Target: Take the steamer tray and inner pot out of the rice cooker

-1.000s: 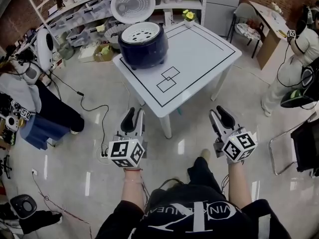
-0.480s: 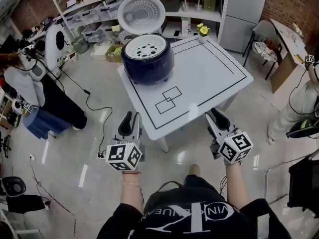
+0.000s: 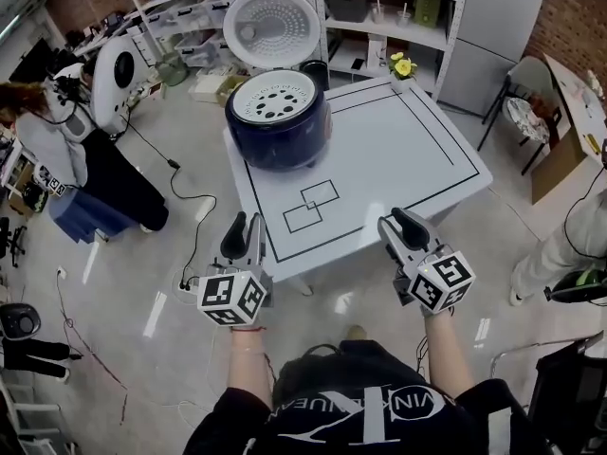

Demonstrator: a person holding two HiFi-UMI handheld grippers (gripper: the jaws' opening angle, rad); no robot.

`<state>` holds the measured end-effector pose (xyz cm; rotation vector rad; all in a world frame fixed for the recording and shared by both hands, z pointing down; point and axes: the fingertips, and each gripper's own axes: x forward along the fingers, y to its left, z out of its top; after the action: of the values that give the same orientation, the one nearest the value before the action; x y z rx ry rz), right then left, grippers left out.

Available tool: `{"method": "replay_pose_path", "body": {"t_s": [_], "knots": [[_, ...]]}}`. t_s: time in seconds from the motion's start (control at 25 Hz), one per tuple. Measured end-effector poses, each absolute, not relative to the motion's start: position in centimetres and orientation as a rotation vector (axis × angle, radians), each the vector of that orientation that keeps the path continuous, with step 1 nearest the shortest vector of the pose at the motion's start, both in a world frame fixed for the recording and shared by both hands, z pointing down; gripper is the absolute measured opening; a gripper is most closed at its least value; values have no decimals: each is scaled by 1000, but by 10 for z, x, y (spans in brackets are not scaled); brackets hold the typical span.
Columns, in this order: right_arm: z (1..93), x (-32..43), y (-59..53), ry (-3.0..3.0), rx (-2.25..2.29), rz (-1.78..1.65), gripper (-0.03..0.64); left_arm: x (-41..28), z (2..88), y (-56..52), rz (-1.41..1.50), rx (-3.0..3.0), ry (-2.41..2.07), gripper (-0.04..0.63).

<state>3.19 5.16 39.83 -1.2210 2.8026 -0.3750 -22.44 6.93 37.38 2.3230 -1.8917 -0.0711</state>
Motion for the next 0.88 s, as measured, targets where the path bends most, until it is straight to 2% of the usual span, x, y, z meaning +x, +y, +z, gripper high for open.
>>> {"method": "replay_pose_path", "body": {"t_s": [0.56,0.88], "knots": [[408,-2,-13,2933,-968,-397,124,-222,388,33,15,2216,-2009,96],[394,-35,-86,2981,-910,-354,123,-247,366,-36,-101,2199,-2047,95]]}}
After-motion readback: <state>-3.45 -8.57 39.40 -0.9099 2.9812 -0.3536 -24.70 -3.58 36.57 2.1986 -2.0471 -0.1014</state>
